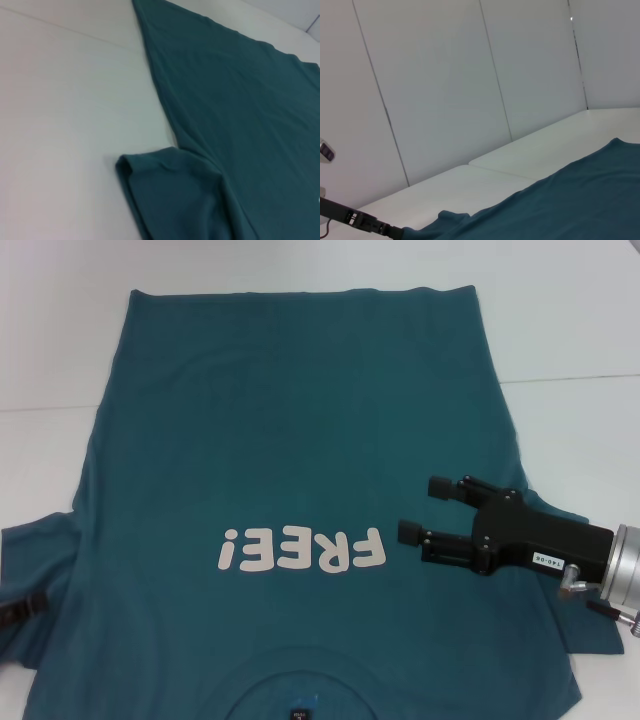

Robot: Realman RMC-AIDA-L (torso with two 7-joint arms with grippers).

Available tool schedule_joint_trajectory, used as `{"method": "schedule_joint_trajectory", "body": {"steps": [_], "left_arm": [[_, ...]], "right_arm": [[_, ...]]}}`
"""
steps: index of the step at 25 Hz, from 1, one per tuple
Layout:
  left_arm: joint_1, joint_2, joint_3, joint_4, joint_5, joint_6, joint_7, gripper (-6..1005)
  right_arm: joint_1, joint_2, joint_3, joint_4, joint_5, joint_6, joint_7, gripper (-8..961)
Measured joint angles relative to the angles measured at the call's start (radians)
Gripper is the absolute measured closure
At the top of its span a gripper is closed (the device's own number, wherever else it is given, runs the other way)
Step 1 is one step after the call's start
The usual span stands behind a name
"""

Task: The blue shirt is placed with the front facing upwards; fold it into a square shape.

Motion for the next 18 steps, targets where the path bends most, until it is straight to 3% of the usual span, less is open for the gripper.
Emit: {"method": "schedule_joint_trajectory", "body": {"steps": [18], "left_arm": [[-0.012,-0.001,0.005,0.012,-0.004,-0.014,0.000,80]], "right_arm": [[0.000,0.000,0.007,-0.001,0.000,-0.001,0.000,11]]}}
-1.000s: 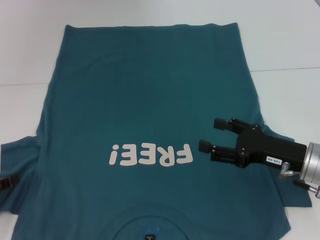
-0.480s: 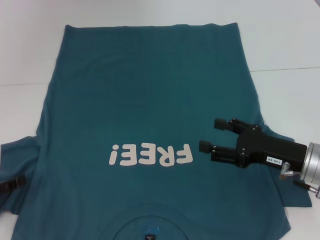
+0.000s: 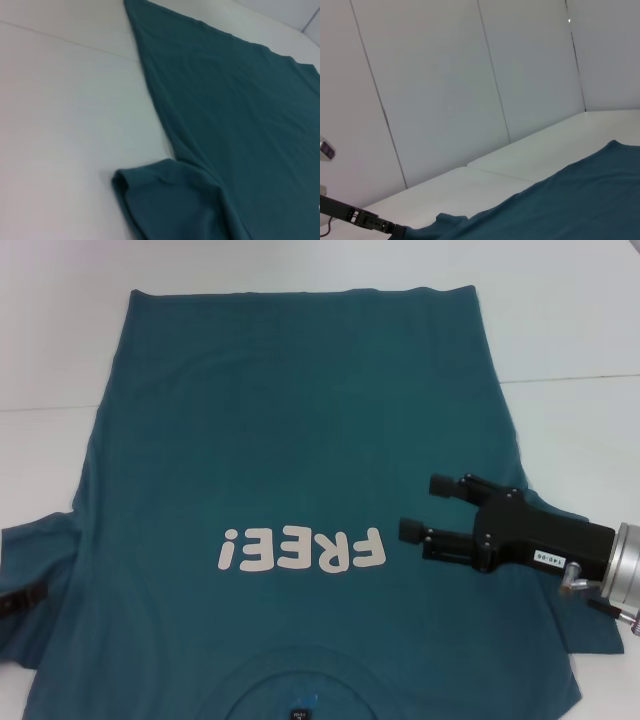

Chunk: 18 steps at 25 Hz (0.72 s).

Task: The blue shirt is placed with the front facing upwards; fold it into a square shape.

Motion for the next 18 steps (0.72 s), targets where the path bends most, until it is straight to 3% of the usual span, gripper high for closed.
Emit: {"method": "schedule_joint_trajectory", "body": {"steps": [9,18], "left_arm": [[-0.002,0.004,-0.003,0.000,0.002,-0.006,-0.006,468],[-0.004,0.004,-0.001,0.000,0.003,-0.009,-0.006,670]], "right_arm": [[0.000,0.003,0.007,-0.011,0.001,-0.006,0.000,11],[-0.001,0.005,0.007,-0.012,0.001,-0.007,0.000,11]]}}
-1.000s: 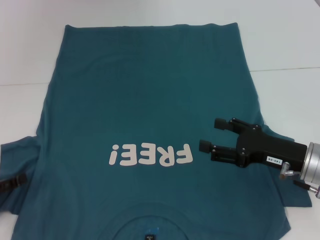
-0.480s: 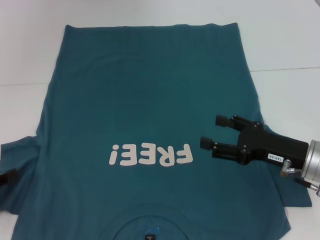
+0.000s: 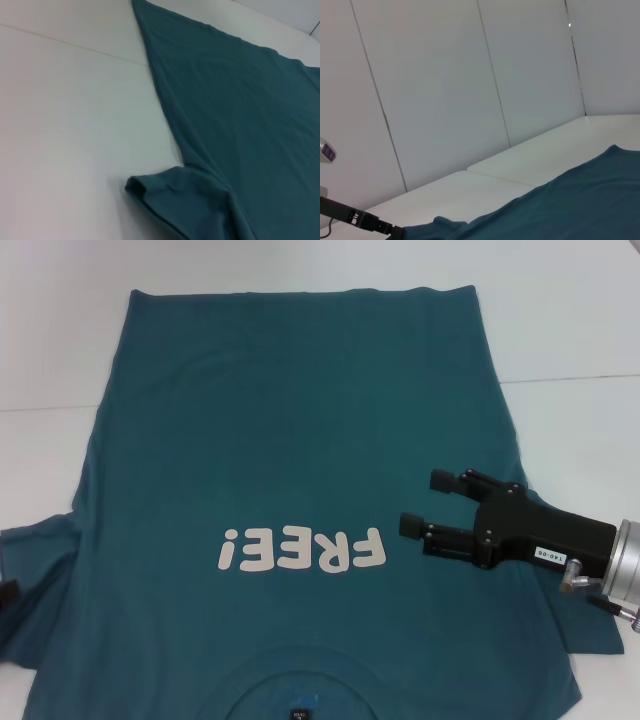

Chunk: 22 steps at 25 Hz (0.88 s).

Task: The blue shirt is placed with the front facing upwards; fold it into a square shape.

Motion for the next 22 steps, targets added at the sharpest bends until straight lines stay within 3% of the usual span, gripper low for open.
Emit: {"method": "schedule_joint_trajectory", "body": {"steps": [9,13,22], "left_arm": [[-0.010,0.000,-0.006,0.000,-0.008,0.003,-0.003,944],[-0.018,0.002,-0.006,0.000,-0.025,0.018,-0.017,997],[-0.038,0.010,-0.005,0.000,-0.078,0.130,-0.052,997]], "right_arm": [[-0.001,0.000,0.000,0.001,0.000,0.000,0.000,11],[-0.004,0.000,0.000,0.001,0.000,0.000,0.000,11],[-0.008,0.000,0.000,0.001,0.000,0.000,0.000,11]]}}
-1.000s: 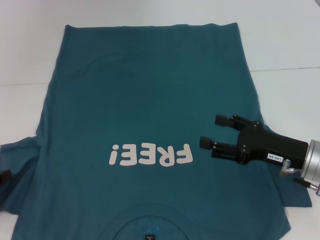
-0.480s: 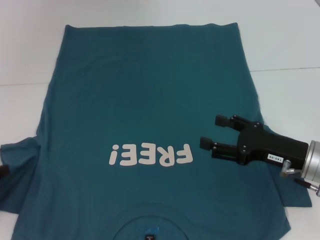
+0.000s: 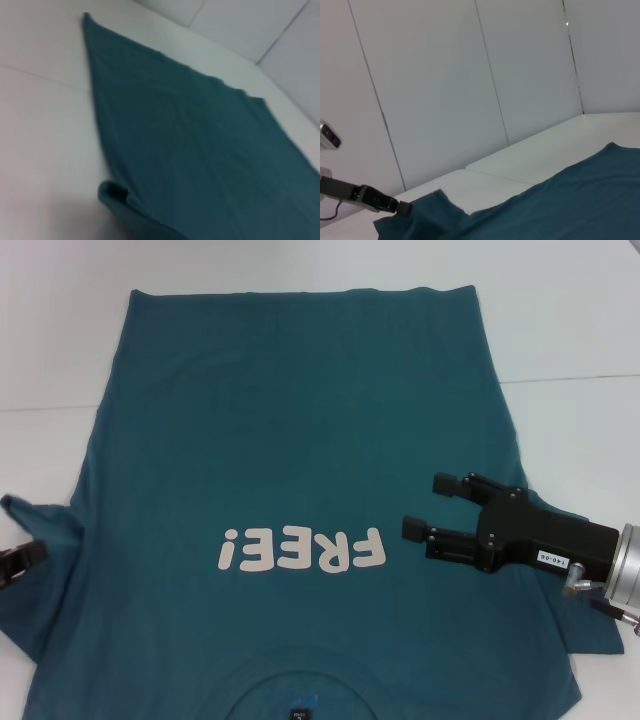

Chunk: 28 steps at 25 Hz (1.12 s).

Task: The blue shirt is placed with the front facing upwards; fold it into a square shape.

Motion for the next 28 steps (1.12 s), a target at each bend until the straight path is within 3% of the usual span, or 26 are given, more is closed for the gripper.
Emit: {"method": "schedule_joint_trajectory", "body": {"steps": [14,20,28], "left_arm": [[-0.053,-0.008,0.007,-0.025,-0.010,0.022,-0.015,996],[-0.057,0.012,0.003,-0.017,-0.008,0.003,-0.015,997],[-0.044,0.021,0.001,0.028,0.022,-0.030,-0.015,996]], "right_arm": [[-0.001,0.001,0.000,0.000,0.000,0.000,-0.001,12],[-0.004,0.001,0.000,0.000,-0.001,-0.006,-0.001,12],[-0.013,0.002,0.000,0.000,-0.002,-0.012,0.000,12]]}}
